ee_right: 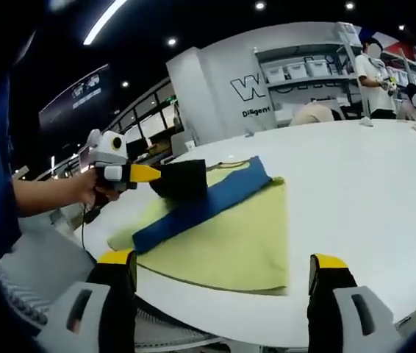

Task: Fold the garment on the visible template until the final outline fits inside the template.

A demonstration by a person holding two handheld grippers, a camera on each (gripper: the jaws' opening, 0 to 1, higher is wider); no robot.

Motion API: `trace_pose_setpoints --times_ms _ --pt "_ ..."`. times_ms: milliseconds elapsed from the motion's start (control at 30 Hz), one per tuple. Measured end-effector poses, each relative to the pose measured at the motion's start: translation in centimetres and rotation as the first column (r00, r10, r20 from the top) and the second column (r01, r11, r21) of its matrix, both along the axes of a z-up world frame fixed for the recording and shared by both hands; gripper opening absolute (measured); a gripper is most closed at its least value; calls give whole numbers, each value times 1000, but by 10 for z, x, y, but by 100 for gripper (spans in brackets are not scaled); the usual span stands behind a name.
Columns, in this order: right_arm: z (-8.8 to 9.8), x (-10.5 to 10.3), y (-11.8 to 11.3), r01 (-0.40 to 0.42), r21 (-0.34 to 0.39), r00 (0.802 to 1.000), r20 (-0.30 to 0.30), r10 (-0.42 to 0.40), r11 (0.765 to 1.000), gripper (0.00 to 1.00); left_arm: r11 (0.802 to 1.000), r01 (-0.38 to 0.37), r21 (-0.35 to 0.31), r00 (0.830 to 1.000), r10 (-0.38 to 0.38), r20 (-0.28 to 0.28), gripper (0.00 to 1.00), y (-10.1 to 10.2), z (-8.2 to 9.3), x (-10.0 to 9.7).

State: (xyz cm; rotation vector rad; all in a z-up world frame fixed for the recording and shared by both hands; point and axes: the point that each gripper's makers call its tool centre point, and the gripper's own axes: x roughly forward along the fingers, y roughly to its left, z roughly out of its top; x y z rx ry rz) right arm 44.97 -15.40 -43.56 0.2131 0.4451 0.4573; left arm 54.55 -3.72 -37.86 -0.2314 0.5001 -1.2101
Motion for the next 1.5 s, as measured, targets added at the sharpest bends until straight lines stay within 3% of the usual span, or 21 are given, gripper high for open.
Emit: trace_pose_setpoints --times_ms 167,467,733,1000,1167,1267,1367,1500 --pt "-1 -2 5 -1 14 1000 -11 1 1000 99 997 73 -10 997 -74 -35 0 -1 -3 -23" --pt "-5 -4 1 6 20 1000 -20 -6 1000 98 985 167 51 985 -164 -55 0 -8 -23 -46" --pt "-7 -5 3 0 23 1000 -28 0 1000 98 984 168 58 985 -165 -55 0 -16 -23 -54" --pt "-6 -3 3 -5 24 1000 -31 6 1000 98 982 164 92 986 -159 -57 1 -30 -39 -62" --pt "-6 -4 5 -1 28 999 -32 2 1000 97 982 159 101 987 -154 -56 3 -29 -49 -66" --pt "-7 -5 8 -1 33 999 -37 2 999 97 972 189 139 982 -183 -55 6 -24 -58 -72" --pt "-8 -5 9 2 41 999 -40 0 999 97 971 204 121 979 -198 -56 5 -19 -57 -74" --pt "-8 -4 9 3 41 999 -40 -2 999 97 985 139 106 990 -139 -11 21 -13 -46 -67"
